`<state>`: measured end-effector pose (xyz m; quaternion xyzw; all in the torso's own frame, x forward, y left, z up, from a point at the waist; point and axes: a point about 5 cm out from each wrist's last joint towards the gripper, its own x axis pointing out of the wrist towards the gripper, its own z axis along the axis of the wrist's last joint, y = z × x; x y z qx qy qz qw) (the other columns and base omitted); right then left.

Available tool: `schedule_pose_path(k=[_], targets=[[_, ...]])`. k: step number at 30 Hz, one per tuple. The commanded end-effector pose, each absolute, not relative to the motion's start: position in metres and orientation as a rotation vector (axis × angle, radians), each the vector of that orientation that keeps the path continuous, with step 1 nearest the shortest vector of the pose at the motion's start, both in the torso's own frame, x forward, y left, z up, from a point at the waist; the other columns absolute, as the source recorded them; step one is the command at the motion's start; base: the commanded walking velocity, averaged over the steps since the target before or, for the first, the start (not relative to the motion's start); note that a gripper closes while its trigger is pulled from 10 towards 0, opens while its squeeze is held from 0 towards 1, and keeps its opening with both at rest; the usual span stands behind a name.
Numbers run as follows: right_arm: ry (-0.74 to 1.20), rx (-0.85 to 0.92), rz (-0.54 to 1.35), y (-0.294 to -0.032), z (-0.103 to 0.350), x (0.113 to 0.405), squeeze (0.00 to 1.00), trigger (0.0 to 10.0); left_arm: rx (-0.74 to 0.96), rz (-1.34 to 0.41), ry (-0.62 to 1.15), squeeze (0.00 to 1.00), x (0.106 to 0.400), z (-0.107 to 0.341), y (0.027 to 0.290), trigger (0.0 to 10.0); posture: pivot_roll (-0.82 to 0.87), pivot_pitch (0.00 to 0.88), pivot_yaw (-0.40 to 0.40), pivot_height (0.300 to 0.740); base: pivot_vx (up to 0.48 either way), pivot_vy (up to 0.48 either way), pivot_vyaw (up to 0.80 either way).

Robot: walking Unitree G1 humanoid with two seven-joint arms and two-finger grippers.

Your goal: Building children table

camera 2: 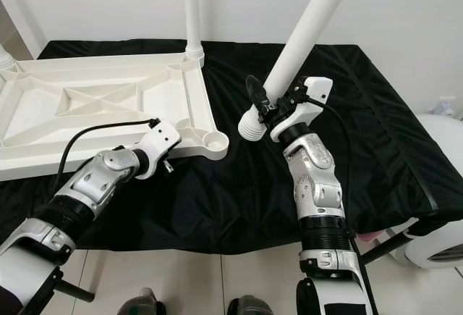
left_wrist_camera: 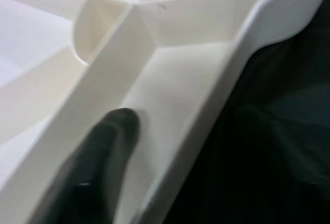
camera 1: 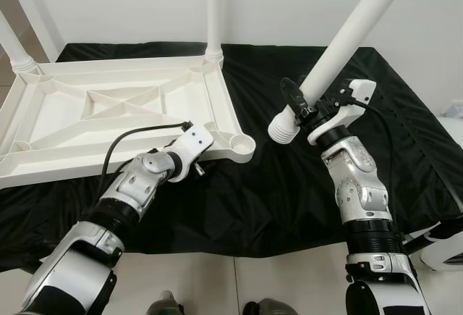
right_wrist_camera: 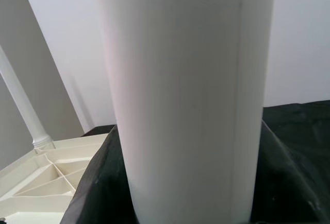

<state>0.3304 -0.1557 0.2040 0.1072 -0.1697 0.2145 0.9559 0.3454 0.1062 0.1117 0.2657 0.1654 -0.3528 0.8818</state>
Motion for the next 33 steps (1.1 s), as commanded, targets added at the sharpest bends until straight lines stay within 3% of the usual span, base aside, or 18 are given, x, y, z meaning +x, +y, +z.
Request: schedule_pose_path(k=[1,2,8,9,10,14,15,18,19,22,23,33], targets=[[-0.364,0.214,0.424,-0.159,0.208,0.329,0.00,10.0,0.583,-0.736,0.370,0.00,0.346,0.108,0.110,4.0,-0.04,0.007,0.012,0.740,0.000,0.000,0.00],[-0.369,0.209,0.411,-0.162,0.209,0.328,0.00,10.0,0.593,-0.790,0.371,0.00,0.343,0.107,0.108,0.0,-0.04,0.005,0.021,0.740,0.000,0.000,0.00],[-0.370,0.205,0.403,-0.165,0.210,0.328,0.00,10.0,0.606,-0.847,0.378,0.00,0.339,0.106,0.104,0.0,-0.04,0.006,0.023,0.740,0.000,0.000,0.00],[-0.370,0.204,0.402,-0.165,0.210,0.328,0.00,10.0,0.611,-0.854,0.382,0.00,0.339,0.105,0.104,1.8,-0.04,0.006,0.022,0.740,0.000,0.000,0.00],[-0.369,0.203,0.401,-0.165,0.210,0.328,0.00,10.0,0.617,-0.861,0.384,0.00,0.338,0.104,0.104,2.0,-0.04,0.007,0.022,0.740,0.000,0.000,0.00],[-0.368,0.203,0.401,-0.165,0.210,0.328,0.00,10.0,0.620,-0.867,0.387,0.00,0.338,0.103,0.104,2.0,-0.04,0.007,0.022,0.740,0.000,0.000,0.00],[-0.369,0.203,0.402,-0.165,0.210,0.328,0.00,10.0,0.619,-0.875,0.388,0.00,0.337,0.102,0.103,0.0,-0.04,0.008,0.021,0.740,0.000,0.000,0.00],[-0.369,0.202,0.403,-0.165,0.210,0.328,0.00,10.0,0.619,-0.882,0.391,0.00,0.336,0.101,0.103,0.0,-0.04,0.008,0.018,0.740,0.000,0.000,0.00],[-0.369,0.201,0.405,-0.165,0.211,0.329,0.00,10.0,0.620,-0.890,0.392,0.00,0.335,0.100,0.101,1.0,-0.04,0.008,0.016,0.740,0.000,0.000,0.00],[-0.369,0.201,0.407,-0.164,0.211,0.329,0.00,10.0,0.620,-0.896,0.393,0.00,0.334,0.100,0.100,1.0,-0.04,0.008,0.016,0.740,0.000,0.000,0.00],[-0.366,0.197,0.415,-0.163,0.211,0.329,0.00,10.0,0.618,-0.920,0.384,0.00,0.331,0.101,0.097,10.0,-0.03,0.008,0.012,0.740,0.000,0.000,0.00],[-0.344,0.175,0.459,-0.153,0.208,0.331,0.00,10.0,0.596,-1.122,0.299,0.00,0.303,0.108,0.067,10.0,-0.02,0.008,-0.004,0.740,0.000,0.000,0.00]])
